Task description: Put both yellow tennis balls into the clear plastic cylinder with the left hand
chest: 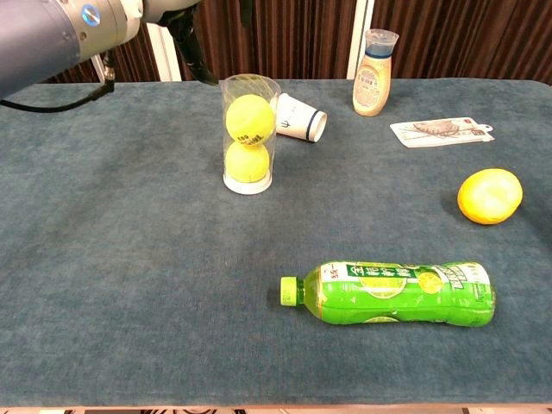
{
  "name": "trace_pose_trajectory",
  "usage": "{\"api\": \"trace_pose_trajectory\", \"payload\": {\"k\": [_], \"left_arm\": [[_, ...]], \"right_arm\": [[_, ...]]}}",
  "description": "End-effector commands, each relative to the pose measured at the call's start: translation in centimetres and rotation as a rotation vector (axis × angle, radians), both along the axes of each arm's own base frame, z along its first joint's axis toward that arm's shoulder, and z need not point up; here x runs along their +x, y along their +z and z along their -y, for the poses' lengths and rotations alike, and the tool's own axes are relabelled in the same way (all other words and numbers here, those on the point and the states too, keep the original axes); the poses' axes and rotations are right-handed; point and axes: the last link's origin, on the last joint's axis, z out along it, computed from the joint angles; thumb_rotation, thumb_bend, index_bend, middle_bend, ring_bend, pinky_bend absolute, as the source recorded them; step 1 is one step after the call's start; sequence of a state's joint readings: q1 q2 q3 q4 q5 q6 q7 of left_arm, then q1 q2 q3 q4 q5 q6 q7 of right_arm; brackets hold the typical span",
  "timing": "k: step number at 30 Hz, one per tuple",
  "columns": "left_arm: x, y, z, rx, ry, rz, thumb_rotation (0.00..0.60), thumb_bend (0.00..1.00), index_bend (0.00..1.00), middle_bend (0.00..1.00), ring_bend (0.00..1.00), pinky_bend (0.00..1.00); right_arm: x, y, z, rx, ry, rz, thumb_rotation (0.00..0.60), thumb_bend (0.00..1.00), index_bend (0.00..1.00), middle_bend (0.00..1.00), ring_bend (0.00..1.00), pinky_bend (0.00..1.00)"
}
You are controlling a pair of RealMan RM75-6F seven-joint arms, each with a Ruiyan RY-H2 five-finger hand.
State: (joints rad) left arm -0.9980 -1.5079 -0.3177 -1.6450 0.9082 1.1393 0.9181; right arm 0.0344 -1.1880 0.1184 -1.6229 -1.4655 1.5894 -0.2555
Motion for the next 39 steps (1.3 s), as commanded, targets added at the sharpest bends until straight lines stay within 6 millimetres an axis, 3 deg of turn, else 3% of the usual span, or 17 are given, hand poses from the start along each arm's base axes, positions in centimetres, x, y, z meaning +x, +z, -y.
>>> {"api": "trace_pose_trajectory", "payload": {"k": [1, 7, 15, 20, 26, 34, 39], "left_arm": [[0.3, 1.5, 0.4, 0.020, -0.018, 0.032, 0.600, 0.02, 0.32, 0.14, 0.10, 0.31], [-1.6, 4.8, 2.1, 0.085, -0.033, 0.018, 0.600, 0.03, 0.31, 0.14, 0.10, 0.29], [-9.4, 8.8, 6.1, 0.094, 0.117, -0.065, 0.600, 0.03, 0.26, 0.10, 0.08, 0.26], [-16.6, 9.5, 9.3, 0.057, 0.182, -0.082, 0.600, 0.03, 0.24, 0.05, 0.06, 0.23], [-22.7, 10.0, 13.6, 0.051, 0.177, 0.000, 0.600, 0.03, 0.22, 0.04, 0.03, 0.20], [-27.7, 10.9, 17.7, 0.095, 0.165, 0.150, 0.600, 0.03, 0.20, 0.04, 0.02, 0.17], [-29.2, 11.1, 18.8, 0.108, 0.207, 0.152, 0.600, 0.03, 0.20, 0.03, 0.01, 0.16]], "right_arm": [[0.0, 0.0, 0.0, 0.002, 0.001, 0.000, 0.600, 0.34, 0.03, 0.08, 0.12, 0.09], [0.1, 0.0, 0.0, 0.002, 0.003, 0.000, 0.600, 0.34, 0.03, 0.08, 0.12, 0.09], [0.0, -0.1, 0.0, -0.001, -0.001, -0.007, 0.600, 0.34, 0.03, 0.08, 0.12, 0.09], [0.1, -0.1, -0.1, -0.004, 0.000, -0.013, 0.600, 0.34, 0.03, 0.08, 0.12, 0.09], [0.3, -0.2, -0.1, 0.007, 0.028, -0.020, 0.600, 0.34, 0.03, 0.08, 0.12, 0.09], [0.3, -0.3, -0.1, 0.010, 0.040, -0.014, 0.600, 0.34, 0.03, 0.08, 0.12, 0.09], [0.4, -0.2, -0.2, 0.003, 0.043, -0.011, 0.600, 0.34, 0.03, 0.08, 0.12, 0.09]]}}
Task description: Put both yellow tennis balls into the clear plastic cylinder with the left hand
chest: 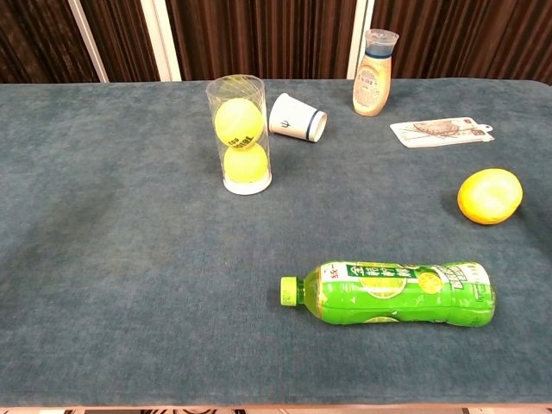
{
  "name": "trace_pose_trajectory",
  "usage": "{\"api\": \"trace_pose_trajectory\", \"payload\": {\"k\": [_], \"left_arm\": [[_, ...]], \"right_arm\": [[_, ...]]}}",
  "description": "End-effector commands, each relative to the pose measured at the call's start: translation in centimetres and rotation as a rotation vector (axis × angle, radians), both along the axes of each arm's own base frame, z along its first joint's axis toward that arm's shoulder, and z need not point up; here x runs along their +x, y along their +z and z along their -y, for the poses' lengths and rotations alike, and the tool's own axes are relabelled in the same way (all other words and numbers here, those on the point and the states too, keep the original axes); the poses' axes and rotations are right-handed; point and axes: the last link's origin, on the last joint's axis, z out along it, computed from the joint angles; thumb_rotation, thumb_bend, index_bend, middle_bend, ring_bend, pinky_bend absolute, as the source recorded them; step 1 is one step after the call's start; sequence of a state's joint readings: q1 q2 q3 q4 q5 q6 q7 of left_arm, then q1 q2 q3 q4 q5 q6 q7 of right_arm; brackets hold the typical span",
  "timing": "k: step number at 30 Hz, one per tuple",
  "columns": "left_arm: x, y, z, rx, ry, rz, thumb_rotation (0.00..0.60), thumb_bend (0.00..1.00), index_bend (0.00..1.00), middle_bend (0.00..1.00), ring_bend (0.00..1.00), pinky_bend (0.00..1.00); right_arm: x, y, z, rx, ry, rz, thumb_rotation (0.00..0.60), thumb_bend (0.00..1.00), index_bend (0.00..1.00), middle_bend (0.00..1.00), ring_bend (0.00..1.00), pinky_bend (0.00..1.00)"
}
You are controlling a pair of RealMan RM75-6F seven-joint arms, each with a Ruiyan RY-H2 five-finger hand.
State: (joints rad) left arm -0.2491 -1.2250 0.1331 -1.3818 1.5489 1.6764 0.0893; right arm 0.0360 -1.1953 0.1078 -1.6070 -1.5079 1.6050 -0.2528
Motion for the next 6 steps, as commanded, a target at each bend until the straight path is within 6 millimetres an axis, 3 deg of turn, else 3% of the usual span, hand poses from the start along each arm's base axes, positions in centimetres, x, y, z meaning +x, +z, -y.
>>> {"api": "trace_pose_trajectory", "payload": {"k": [1, 6], "left_arm": [[-0.77, -0.11, 1.09, -0.010, 0.017, 0.018, 0.600, 0.03, 0.19, 0.03, 0.01, 0.16], [-0.87, 0.26, 1.63, 0.000, 0.020, 0.021, 0.600, 0.03, 0.19, 0.02, 0.00, 0.15]], "right_arm": [[0.07, 0.15, -0.04, -0.006, 0.001, 0.001, 0.600, 0.34, 0.03, 0.08, 0.12, 0.09], [0.17, 0.24, -0.17, -0.006, 0.000, -0.002, 0.600, 0.34, 0.03, 0.08, 0.12, 0.09]]}}
